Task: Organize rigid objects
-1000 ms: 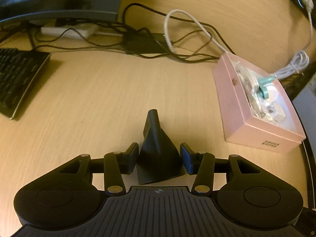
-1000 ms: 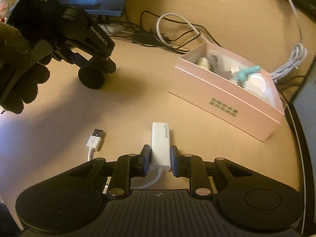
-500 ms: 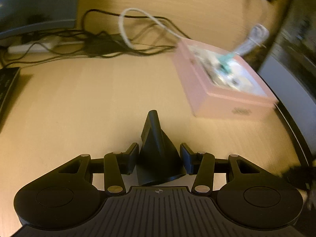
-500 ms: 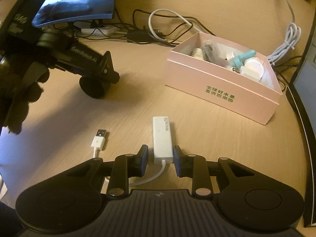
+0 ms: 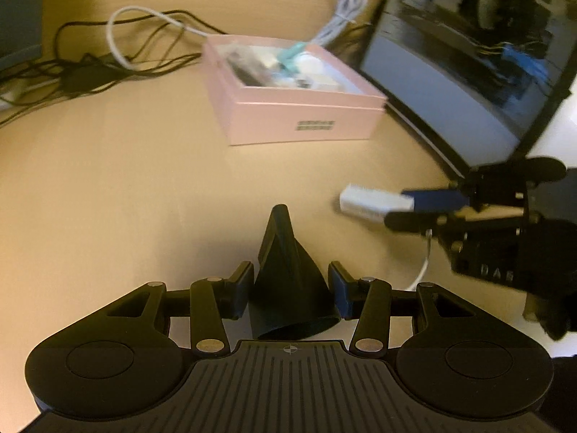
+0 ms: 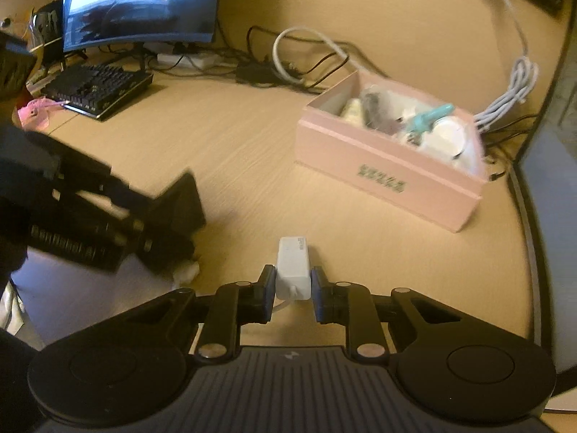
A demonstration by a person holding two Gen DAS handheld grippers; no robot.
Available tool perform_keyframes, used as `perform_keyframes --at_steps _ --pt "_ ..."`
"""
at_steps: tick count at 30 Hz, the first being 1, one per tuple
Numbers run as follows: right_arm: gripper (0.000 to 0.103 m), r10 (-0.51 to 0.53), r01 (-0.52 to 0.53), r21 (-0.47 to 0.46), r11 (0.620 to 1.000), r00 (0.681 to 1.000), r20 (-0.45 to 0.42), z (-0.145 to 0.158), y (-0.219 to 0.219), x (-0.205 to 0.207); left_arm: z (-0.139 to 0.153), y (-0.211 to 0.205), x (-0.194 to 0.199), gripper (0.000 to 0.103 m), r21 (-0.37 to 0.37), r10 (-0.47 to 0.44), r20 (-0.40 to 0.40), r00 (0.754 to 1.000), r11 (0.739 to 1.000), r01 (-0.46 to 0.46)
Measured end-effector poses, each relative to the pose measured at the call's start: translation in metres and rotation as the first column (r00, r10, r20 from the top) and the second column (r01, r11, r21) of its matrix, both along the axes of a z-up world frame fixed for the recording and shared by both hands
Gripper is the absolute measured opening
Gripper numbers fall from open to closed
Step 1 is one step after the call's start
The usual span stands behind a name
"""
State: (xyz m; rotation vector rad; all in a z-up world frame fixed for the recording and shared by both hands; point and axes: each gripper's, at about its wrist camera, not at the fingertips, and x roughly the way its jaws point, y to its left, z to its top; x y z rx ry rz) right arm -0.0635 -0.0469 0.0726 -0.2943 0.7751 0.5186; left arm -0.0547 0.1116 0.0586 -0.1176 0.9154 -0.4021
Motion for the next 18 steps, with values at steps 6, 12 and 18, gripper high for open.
perform_keyframes --at_steps 6,12,18 --pt "0.02 -0.041 0.041 -0.01 0.999 0.997 0.064 0.025 -0.019 -0.003 0.023 -0.012 0.004 0.015 -0.039 -0.053 0.061 0.997 0.998 0.055" --pt "0.02 -0.06 0.064 -0.017 0.998 0.988 0.143 0.044 -0.032 0.001 0.024 -0.017 0.026 0.015 -0.035 -0.051 0.077 0.996 0.998 0.054" --pt "0.02 -0.126 0.128 -0.01 0.992 0.986 0.111 0.027 -0.046 0.014 0.023 0.005 0.039 0.017 -0.09 0.055 0.061 0.997 0.995 -0.049"
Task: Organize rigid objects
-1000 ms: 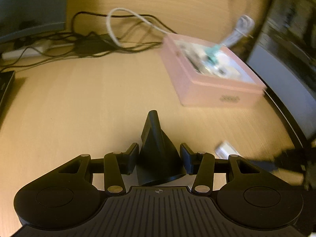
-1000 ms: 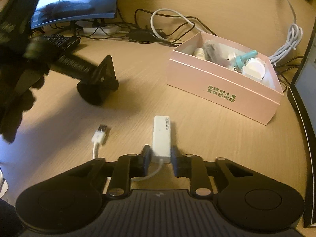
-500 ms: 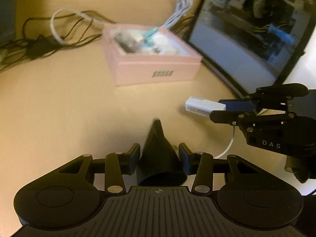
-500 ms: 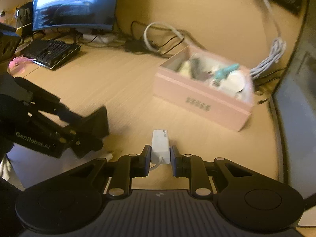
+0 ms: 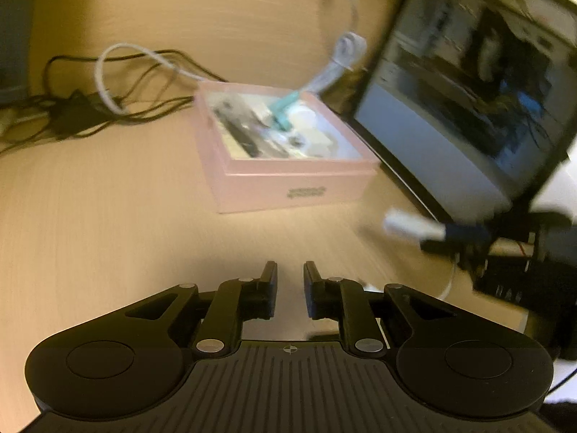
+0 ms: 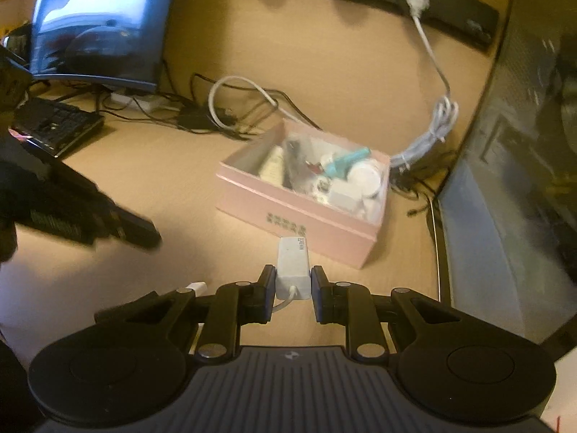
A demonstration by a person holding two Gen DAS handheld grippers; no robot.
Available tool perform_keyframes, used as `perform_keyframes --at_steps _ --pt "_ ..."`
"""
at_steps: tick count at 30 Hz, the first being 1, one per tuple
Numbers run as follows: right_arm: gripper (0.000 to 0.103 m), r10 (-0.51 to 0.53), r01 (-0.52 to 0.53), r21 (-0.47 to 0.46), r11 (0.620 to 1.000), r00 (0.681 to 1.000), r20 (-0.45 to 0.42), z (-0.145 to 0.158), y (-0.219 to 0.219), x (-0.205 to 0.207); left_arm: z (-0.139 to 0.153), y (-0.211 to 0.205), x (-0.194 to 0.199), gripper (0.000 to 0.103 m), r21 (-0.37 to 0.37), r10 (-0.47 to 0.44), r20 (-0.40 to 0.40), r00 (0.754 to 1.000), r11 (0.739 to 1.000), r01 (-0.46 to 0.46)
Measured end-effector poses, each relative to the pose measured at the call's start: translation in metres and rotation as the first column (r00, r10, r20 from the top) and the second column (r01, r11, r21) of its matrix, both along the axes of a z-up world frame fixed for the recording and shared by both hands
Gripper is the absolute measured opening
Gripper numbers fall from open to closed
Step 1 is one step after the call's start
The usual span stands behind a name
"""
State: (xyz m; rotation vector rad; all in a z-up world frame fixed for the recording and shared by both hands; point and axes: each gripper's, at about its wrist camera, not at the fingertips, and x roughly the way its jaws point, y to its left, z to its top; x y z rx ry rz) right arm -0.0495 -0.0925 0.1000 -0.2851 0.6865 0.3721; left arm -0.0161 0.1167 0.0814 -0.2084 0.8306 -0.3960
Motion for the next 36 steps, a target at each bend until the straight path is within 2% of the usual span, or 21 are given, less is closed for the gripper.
perform_keyframes --at_steps 3,7,10,12,13,15,16,18,20,23,27,29,31,33,36 --pt "0.02 -0.044 0.045 0.012 0.999 0.997 -0.064 -0.02 -0.008 0.01 0.002 0.012 0.003 0.017 -0.044 0.026 -0.03 0.999 0.999 -0.027" --pt "0.02 -0.071 0.071 -0.009 0.997 0.991 -0.112 -0.045 -0.012 0.019 0.004 0.008 0.0 0.018 -0.12 -0.035 -0.145 0.989 0.993 0.018" --pt "0.02 -0.086 0.085 -0.017 0.996 0.987 -0.133 -0.054 -0.012 0.025 0.002 -0.01 -0.006 0.018 -0.088 -0.071 -0.196 0.978 0.995 0.055" --pt "0.022 -0.095 0.095 -0.006 0.995 0.986 -0.137 -0.052 -0.012 0.023 0.0 -0.017 -0.008 0.018 -0.051 -0.06 -0.215 0.975 0.997 0.05" --pt "0.024 -0.084 0.087 0.011 0.996 0.986 -0.142 -0.048 -0.012 0.02 0.0 -0.018 -0.008 0.018 -0.022 -0.043 -0.221 0.974 0.999 0.039" --pt "0.042 -0.03 0.045 0.085 0.995 0.986 -0.162 -0.036 -0.011 0.013 -0.002 -0.02 -0.008 0.018 0.044 -0.005 -0.223 0.975 0.999 0.015" --pt "0.046 0.019 0.006 0.145 0.989 0.985 -0.169 -0.028 -0.011 0.006 -0.004 -0.019 -0.007 0.018 0.068 0.012 -0.222 0.975 0.998 0.003" --pt "0.062 0.126 -0.079 0.243 0.967 0.975 -0.182 -0.015 -0.007 -0.005 -0.006 -0.016 -0.007 0.018 0.1 0.042 -0.224 0.974 0.995 -0.02" --pt "0.065 0.216 -0.158 0.286 0.945 0.959 -0.185 -0.009 0.001 -0.013 -0.007 -0.014 -0.006 0.018 0.13 0.068 -0.223 0.972 0.991 -0.04" --pt "0.067 0.259 -0.207 0.256 0.944 0.947 -0.188 -0.01 0.021 -0.021 -0.007 -0.011 -0.006 0.018 0.162 0.107 -0.207 0.973 0.984 -0.074" --pt "0.067 0.174 -0.115 0.25 0.961 0.958 -0.229 -0.014 0.048 -0.013 -0.007 -0.003 -0.006 0.019 0.155 0.166 -0.184 0.969 0.978 -0.139" --pt "0.067 0.126 -0.084 0.206 0.975 0.972 -0.199 -0.015 0.063 -0.014 -0.007 0.002 -0.006 0.019 0.134 0.189 -0.189 0.964 0.977 -0.166" --pt "0.067 0.093 -0.073 0.12 0.99 0.981 -0.168 -0.02 0.08 -0.016 -0.007 0.005 -0.008 0.019 0.116 0.186 -0.192 0.964 0.979 -0.166" --pt "0.067 0.087 -0.075 0.07 0.995 0.98 -0.177 -0.029 0.083 -0.022 -0.008 0.008 -0.011 0.019 0.108 0.187 -0.188 0.964 0.98 -0.169" --pt "0.067 0.044 -0.033 0.054 0.998 0.976 -0.215 -0.041 0.072 -0.025 -0.016 0.013 -0.013 0.019 0.087 0.197 -0.214 0.957 0.979 -0.182"
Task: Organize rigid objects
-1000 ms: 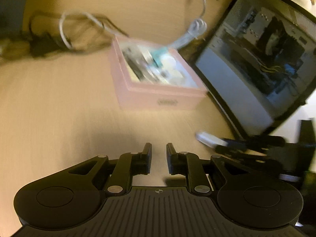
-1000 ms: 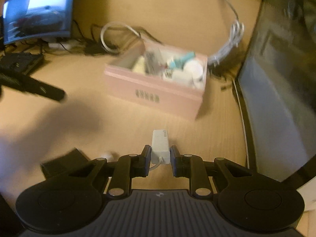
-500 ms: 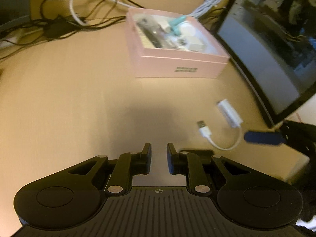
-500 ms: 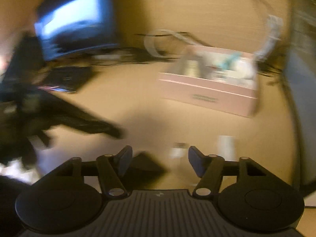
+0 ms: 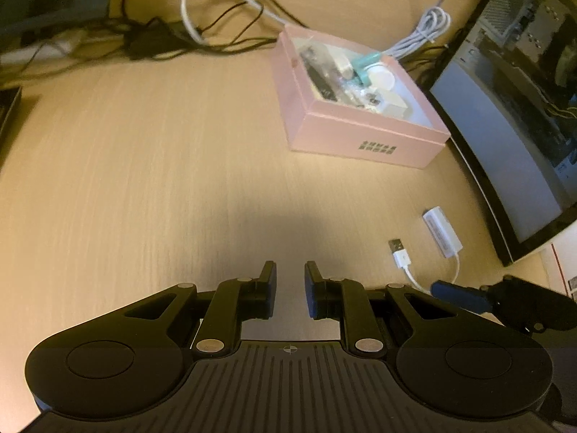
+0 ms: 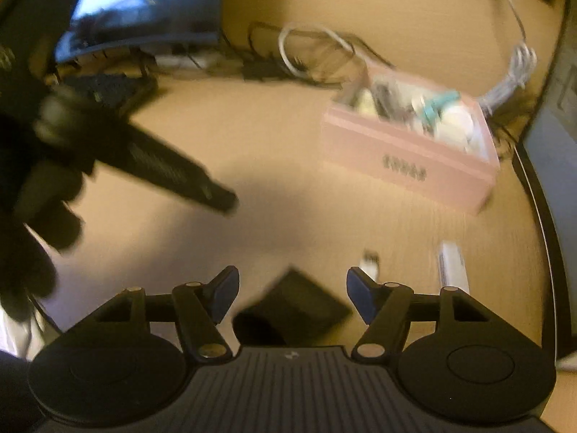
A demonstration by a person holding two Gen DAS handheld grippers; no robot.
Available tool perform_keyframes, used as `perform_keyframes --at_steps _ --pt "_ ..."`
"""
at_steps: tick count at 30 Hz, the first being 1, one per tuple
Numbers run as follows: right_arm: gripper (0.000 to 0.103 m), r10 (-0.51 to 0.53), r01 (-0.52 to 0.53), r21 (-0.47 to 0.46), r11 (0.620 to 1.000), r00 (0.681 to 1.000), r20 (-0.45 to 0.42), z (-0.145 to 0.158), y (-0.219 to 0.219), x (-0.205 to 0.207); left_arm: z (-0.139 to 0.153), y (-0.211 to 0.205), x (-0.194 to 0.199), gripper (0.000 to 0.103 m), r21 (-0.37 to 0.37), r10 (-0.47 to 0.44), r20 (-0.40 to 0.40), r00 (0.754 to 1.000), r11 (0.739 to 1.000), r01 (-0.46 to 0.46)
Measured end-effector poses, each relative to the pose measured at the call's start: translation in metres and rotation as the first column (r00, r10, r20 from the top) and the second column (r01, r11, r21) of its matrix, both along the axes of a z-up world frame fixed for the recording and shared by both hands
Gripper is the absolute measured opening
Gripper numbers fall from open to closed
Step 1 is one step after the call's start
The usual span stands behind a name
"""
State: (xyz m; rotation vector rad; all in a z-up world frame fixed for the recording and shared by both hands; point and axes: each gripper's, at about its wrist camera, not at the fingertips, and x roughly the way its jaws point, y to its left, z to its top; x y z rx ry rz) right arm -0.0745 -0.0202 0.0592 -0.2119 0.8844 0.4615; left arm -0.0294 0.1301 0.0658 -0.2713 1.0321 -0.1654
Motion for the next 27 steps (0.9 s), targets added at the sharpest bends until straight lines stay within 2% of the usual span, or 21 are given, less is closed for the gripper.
perform_keyframes --at_steps 4,7,8,9,13,16,18,21,24,27 --pt "0.067 -0.091 0.091 0.02 0.996 0.996 -0.025 -0.011 -0.014 0.005 -0.006 -0.001 -0.002 0.019 -0.011 -0.016 -0.018 1.0 1.0 0.016" --pt "0.065 -0.105 0.106 0.012 0.994 0.994 -0.031 -0.019 -0.015 0.01 -0.005 -0.007 0.0 0.019 -0.014 -0.041 -0.014 0.999 0.999 0.04" --pt "0.054 -0.095 0.096 0.019 0.995 0.995 -0.039 -0.021 -0.015 0.011 -0.004 -0.009 0.001 0.019 -0.018 -0.051 -0.006 0.999 0.999 0.051" --pt "0.055 -0.084 0.085 0.023 0.996 0.996 -0.042 -0.02 -0.015 0.009 -0.003 -0.012 0.002 0.019 -0.025 -0.066 0.005 0.998 0.998 0.066" --pt "0.054 -0.053 0.053 0.011 0.999 0.998 0.019 -0.007 -0.025 -0.011 0.007 -0.034 0.015 0.019 -0.089 -0.188 0.07 0.98 0.977 0.194" --pt "0.054 -0.088 0.088 0.001 0.996 0.995 0.054 0.004 -0.045 -0.02 0.013 -0.063 0.033 0.019 -0.138 -0.241 0.087 0.967 0.958 0.251" --pt "0.054 -0.142 0.143 -0.017 0.99 0.987 0.077 0.008 -0.062 -0.025 0.012 -0.089 0.046 0.019 -0.171 -0.246 0.072 0.967 0.952 0.255" --pt "0.054 -0.236 0.244 -0.059 0.968 0.964 0.119 0.008 -0.09 -0.034 0.001 -0.126 0.066 0.019 -0.212 -0.196 0.001 0.981 0.958 0.192" --pt "0.054 -0.324 0.335 -0.076 0.939 0.938 0.124 0.002 -0.115 -0.037 -0.011 -0.157 0.077 0.019 -0.163 -0.174 -0.012 0.985 0.972 0.17" --pt "0.054 -0.385 0.394 -0.056 0.918 0.915 0.118 -0.002 -0.13 -0.04 -0.022 -0.181 0.082 0.022 -0.055 -0.19 -0.007 0.982 0.98 0.189"
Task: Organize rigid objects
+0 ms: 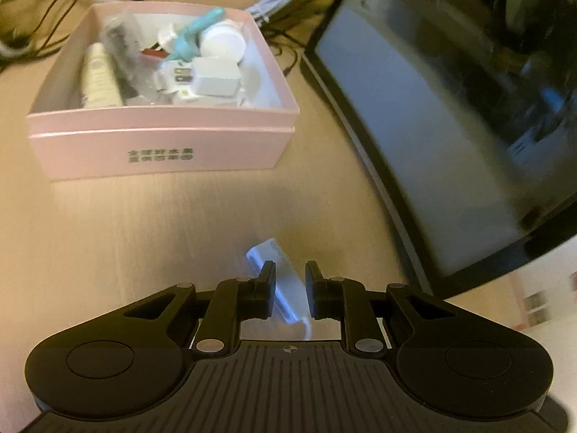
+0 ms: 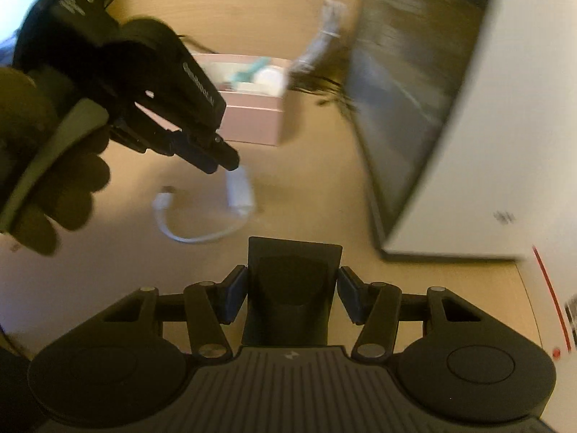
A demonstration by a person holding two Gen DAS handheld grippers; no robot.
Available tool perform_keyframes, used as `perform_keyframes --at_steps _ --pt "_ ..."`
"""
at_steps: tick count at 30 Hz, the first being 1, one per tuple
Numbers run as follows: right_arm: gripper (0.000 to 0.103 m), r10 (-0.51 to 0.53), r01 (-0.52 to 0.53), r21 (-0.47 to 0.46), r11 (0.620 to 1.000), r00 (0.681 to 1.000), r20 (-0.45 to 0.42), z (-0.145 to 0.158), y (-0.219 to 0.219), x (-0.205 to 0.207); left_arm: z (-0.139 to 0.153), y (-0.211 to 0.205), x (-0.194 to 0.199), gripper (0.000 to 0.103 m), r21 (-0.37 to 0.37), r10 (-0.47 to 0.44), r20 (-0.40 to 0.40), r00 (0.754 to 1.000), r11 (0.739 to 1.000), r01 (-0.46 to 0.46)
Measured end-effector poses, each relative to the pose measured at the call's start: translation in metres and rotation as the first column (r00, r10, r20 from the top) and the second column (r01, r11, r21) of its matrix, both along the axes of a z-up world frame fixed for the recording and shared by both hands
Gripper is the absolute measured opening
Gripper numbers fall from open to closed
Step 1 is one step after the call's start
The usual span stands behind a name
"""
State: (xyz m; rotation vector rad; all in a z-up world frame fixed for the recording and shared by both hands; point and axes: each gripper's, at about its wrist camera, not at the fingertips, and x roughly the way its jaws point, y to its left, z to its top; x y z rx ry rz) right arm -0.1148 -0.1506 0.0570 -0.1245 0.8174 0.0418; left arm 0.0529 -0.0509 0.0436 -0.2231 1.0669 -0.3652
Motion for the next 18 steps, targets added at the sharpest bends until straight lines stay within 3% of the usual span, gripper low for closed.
perform_keyframes --at_steps 1,3,8,12,18 --pt "0.054 -0.014 0.014 0.005 1.0 1.0 0.002 -0.001 -0.004 -0.001 -0.005 -0.006 0.001 0.032 0.024 -0.006 0.0 1.0 1.0 0.006" --pt "0.054 -0.033 0.033 0.011 0.999 0.999 0.004 -0.005 -0.009 -0.002 -0.01 -0.011 0.003 0.038 0.042 -0.025 0.004 1.0 0.999 0.025" --pt "0.054 -0.038 0.038 -0.006 0.999 0.999 0.006 -0.014 -0.017 -0.001 -0.012 -0.034 -0.002 0.036 0.166 -0.121 0.11 0.987 0.981 0.102" --pt "0.054 -0.021 0.021 -0.007 1.0 1.0 0.001 -0.017 -0.018 0.0 -0.013 -0.044 -0.004 0.032 0.239 -0.163 0.134 0.978 0.963 0.127" --pt "0.054 0.009 -0.009 -0.019 1.0 1.0 0.006 -0.019 -0.019 0.004 -0.014 -0.045 -0.004 0.027 0.289 -0.192 0.141 0.971 0.946 0.145"
